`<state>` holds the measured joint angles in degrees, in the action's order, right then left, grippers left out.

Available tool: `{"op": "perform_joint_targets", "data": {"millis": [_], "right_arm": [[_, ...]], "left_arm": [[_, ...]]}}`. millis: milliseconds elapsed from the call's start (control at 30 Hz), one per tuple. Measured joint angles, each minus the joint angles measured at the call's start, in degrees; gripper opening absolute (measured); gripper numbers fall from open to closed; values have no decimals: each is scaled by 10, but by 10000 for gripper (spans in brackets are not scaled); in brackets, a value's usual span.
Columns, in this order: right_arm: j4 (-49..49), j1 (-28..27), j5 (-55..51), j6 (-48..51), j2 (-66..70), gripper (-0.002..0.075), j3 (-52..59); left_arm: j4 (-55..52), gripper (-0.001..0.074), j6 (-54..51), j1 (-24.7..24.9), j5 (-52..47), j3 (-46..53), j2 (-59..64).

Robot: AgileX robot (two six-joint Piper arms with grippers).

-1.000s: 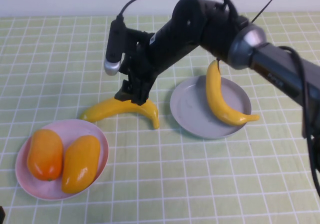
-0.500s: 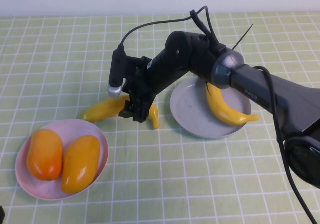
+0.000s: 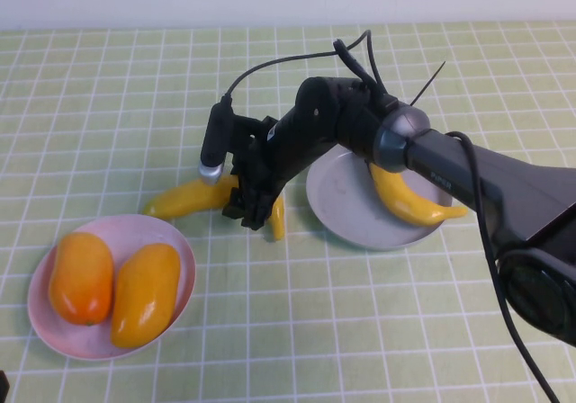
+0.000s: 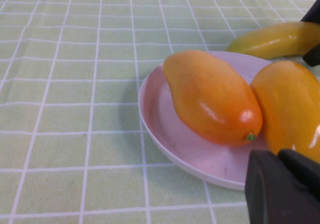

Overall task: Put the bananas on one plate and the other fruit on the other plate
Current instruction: Put another type of fruit in the right plate

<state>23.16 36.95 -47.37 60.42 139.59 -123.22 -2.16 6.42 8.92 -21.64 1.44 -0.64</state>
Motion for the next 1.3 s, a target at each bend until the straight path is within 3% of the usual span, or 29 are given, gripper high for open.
{"op": "perform_joint_targets", "data": {"millis": [100,267,400,567,700,900,1300], "right_arm": [[-1,0,3,-37,0,325,0],[-21,0,4,-121,-14,318,0],[-77,0,-8,-302,-54,318,0],[-217,0,-91,-580,-113,318,0],[-310,-5,-181,-709,-124,318,-1],[-332,-32,-229,-776,-124,318,29],[-312,-45,-202,-783,-121,318,80]], "left_arm": [[0,4,0,0,0,0,0],[0,4,0,0,0,0,0],[0,4,0,0,0,0,0],[0,4,0,0,0,0,0],[0,4,0,0,0,0,0],[0,4,0,0,0,0,0],[0,4,0,0,0,0,0]]}}
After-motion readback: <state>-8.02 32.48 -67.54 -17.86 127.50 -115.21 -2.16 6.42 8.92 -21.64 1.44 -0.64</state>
